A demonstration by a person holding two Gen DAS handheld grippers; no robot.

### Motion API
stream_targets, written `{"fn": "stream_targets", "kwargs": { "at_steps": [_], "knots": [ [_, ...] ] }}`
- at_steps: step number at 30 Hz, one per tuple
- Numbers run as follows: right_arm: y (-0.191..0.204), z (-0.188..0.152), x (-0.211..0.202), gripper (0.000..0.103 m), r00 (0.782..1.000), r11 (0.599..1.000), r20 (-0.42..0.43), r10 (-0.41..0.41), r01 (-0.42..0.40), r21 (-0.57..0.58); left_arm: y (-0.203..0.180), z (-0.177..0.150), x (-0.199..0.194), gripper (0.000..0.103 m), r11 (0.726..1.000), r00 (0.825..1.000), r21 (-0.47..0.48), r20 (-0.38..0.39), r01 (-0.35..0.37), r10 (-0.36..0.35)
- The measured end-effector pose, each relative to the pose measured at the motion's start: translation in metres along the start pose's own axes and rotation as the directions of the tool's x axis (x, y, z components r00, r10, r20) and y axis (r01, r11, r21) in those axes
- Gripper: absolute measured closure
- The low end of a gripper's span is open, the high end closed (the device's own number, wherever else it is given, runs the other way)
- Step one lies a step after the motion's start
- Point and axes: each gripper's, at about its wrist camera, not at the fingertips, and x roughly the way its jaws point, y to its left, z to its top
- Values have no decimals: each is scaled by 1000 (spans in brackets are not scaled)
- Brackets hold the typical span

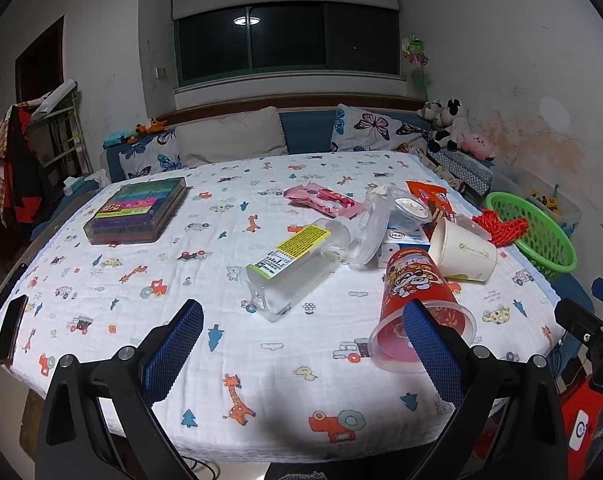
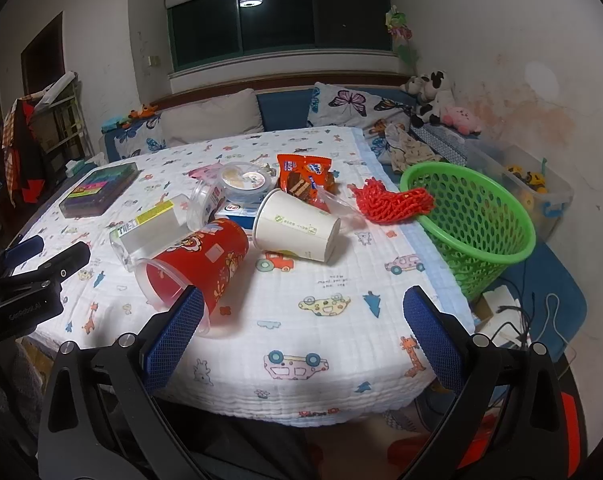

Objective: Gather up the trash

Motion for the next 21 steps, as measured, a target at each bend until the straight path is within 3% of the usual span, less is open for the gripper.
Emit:
{"fn": "stream_targets", "kwargs": {
  "at_steps": [21],
  "knots": [
    [1, 1, 4, 4, 1000, 1000, -6, 11, -11, 0, -2, 0, 3, 6, 1000, 1000, -2, -8, 1, -1]
  ]
}}
